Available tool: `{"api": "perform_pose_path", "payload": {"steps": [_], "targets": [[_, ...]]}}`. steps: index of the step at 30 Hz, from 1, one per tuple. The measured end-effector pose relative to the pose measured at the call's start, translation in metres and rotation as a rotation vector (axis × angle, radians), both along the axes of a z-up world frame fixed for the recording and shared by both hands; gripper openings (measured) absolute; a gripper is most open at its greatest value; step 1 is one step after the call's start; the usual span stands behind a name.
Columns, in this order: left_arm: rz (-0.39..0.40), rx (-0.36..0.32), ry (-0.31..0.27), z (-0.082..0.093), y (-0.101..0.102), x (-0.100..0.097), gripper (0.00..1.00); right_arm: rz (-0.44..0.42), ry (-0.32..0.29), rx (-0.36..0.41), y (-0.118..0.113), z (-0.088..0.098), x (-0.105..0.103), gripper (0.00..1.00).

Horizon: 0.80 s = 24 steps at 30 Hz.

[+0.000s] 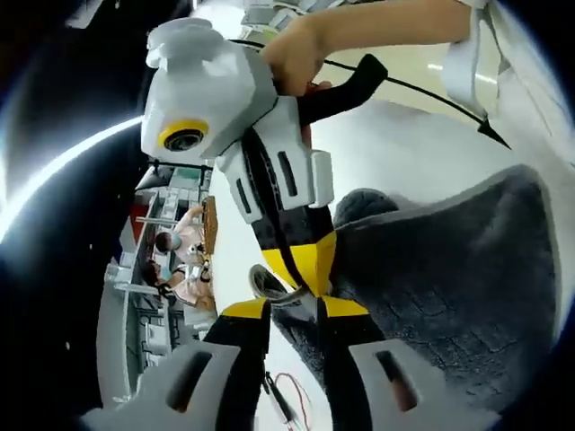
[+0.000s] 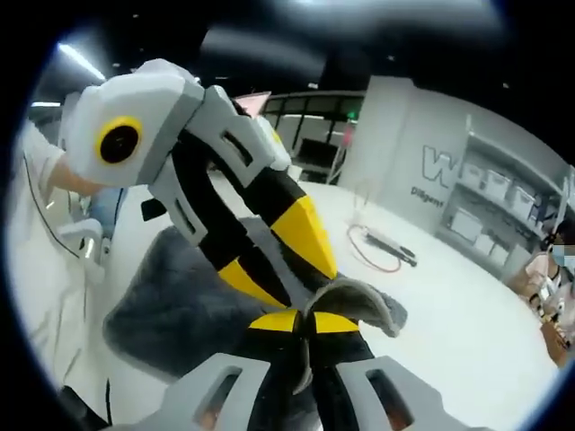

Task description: Open the folded towel by lifting each exposed corner and separating the folded layers until the towel lies flat within the target outline without major curled edges

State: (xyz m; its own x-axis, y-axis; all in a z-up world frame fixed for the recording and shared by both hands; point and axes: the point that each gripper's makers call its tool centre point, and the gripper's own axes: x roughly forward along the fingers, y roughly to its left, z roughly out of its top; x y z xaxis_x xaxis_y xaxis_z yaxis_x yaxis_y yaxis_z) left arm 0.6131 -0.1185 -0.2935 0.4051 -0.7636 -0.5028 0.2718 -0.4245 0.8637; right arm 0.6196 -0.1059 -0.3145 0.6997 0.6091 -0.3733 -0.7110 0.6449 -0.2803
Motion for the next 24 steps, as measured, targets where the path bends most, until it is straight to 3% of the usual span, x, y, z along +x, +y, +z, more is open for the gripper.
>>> {"api": "perform_pose_path", "payload": {"steps": [5,9,13,15,18,20,21,24], "targets": [[-0.024,0.044,-0.035,-0.006,0.001,-0.008,0.17,0.029,-0.052,-0.131,0.005,-0.003,-0.004,0.0],[-0.042,0.035,-0.054,-0.002,0.0,-0.02,0.17,0.022,-0.037,-0.131,0.005,-0.003,-0.006,0.0],[-0.116,0.095,-0.146,-0.003,-0.002,-0.031,0.15,0.022,-0.036,-0.138,0.003,-0.003,-0.006,0.0],[-0.124,0.119,-0.15,-0.007,-0.003,-0.026,0.14,0.023,-0.036,-0.158,0.003,-0.004,-0.009,0.0],[-0.091,0.121,-0.153,-0.007,-0.005,-0.02,0.22,0.042,-0.062,-0.206,0.004,-0.005,-0.011,0.0],[-0.092,0.157,-0.177,-0.008,-0.003,-0.021,0.23,0.049,-0.061,-0.217,0.006,-0.006,-0.013,0.0],[-0.122,0.207,-0.196,-0.014,-0.002,-0.021,0.21,0.052,-0.056,-0.224,0.006,-0.007,-0.014,0.0],[-0.111,0.228,-0.216,-0.015,0.0,-0.013,0.23,0.032,-0.058,-0.231,0.003,-0.005,-0.01,0.0]]}}
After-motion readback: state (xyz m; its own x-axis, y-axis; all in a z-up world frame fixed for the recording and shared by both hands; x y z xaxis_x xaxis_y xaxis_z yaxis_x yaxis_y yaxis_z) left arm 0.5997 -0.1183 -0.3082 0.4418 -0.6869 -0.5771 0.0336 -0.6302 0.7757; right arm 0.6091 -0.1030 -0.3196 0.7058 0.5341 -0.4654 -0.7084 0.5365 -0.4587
